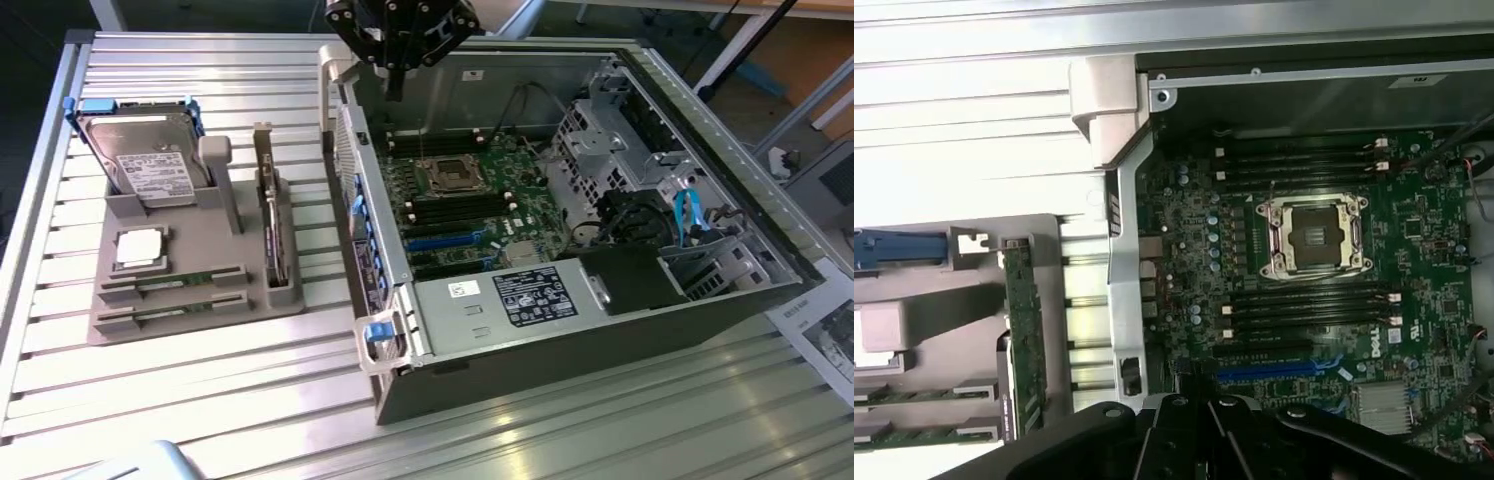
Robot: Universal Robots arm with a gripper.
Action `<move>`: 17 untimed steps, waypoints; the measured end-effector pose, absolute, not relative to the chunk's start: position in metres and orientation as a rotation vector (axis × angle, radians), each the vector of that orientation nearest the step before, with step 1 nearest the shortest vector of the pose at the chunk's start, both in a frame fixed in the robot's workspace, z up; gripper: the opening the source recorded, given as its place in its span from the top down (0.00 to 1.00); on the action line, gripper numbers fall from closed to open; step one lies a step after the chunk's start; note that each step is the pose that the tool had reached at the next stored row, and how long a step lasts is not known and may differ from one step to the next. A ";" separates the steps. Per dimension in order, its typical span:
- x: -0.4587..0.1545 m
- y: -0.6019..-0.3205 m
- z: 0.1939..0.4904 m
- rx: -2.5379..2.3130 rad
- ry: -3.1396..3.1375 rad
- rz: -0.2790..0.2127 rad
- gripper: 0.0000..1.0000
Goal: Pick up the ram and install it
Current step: 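Reach for the ram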
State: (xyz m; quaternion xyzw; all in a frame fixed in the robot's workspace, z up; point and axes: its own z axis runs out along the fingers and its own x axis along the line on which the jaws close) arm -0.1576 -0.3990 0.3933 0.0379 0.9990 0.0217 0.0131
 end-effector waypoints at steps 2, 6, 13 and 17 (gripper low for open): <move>-0.163 -0.399 0.393 0.118 3.113 0.068 0.90; -0.175 -0.399 0.393 0.118 3.112 0.068 0.90; -0.193 -0.399 0.393 0.118 3.112 0.068 0.90; -0.209 -0.399 0.393 0.118 3.112 0.068 0.90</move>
